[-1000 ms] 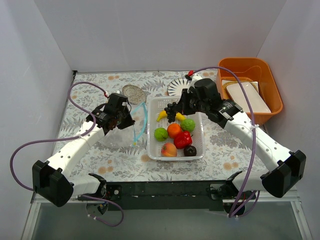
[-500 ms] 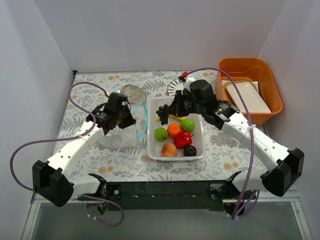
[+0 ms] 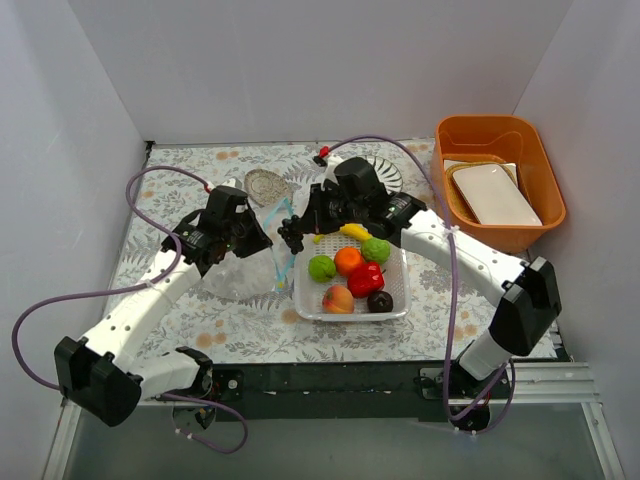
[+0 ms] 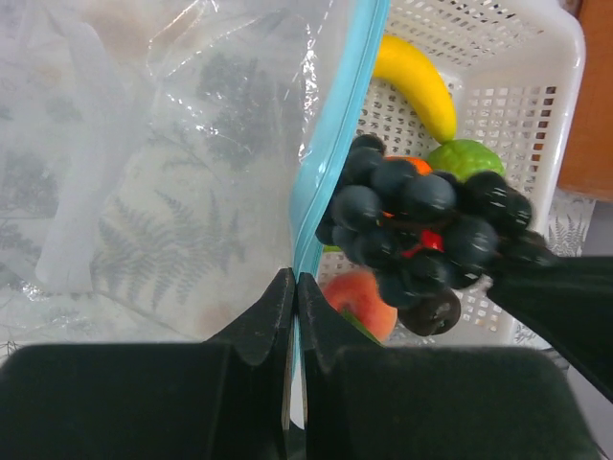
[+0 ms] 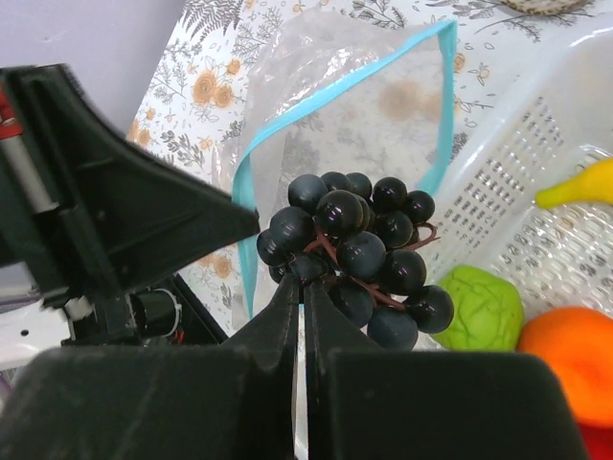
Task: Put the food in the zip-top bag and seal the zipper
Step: Place the fake fruit in the zipper food storage bag.
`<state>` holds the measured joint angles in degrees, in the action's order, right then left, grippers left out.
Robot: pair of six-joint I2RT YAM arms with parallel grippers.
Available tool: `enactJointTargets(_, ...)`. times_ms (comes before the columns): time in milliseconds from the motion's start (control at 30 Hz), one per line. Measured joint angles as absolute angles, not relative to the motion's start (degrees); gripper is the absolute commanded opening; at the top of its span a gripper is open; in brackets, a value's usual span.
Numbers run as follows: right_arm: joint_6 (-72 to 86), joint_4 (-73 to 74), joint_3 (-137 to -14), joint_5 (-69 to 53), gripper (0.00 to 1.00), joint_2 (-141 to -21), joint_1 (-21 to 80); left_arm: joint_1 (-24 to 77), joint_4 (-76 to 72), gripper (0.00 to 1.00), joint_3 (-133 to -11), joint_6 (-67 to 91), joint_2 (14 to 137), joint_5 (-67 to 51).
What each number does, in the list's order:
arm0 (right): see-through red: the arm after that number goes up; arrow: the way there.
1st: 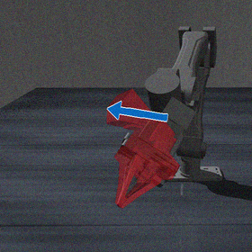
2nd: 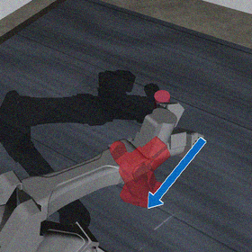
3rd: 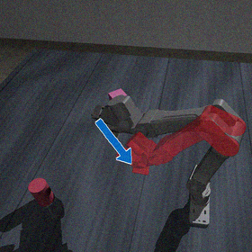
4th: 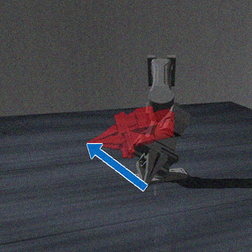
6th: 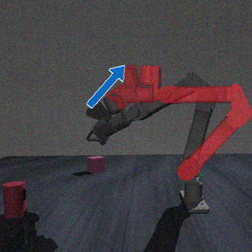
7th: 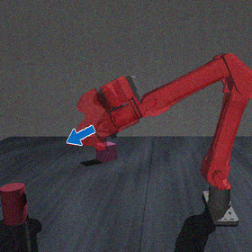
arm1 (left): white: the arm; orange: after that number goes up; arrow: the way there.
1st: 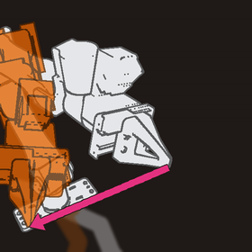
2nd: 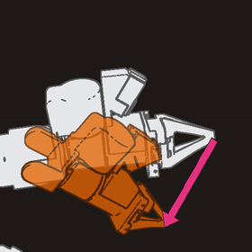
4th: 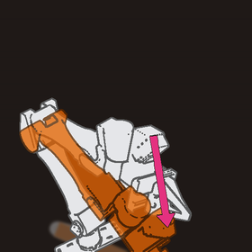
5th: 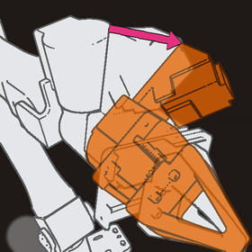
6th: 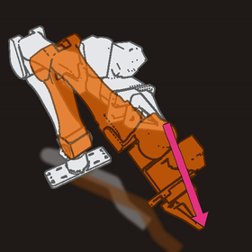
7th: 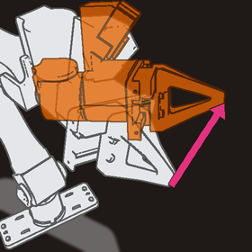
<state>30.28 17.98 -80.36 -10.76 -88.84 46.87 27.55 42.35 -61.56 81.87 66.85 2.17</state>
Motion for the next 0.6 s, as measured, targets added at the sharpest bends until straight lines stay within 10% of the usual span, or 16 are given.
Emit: enactJointTargets(600, 31.38, 15.81, -87.79, -15.68, 0.03, -102.37, 50.37, 27.53, 42.37, 0.0, -61.56, 82.35, 64.42, 0.93)
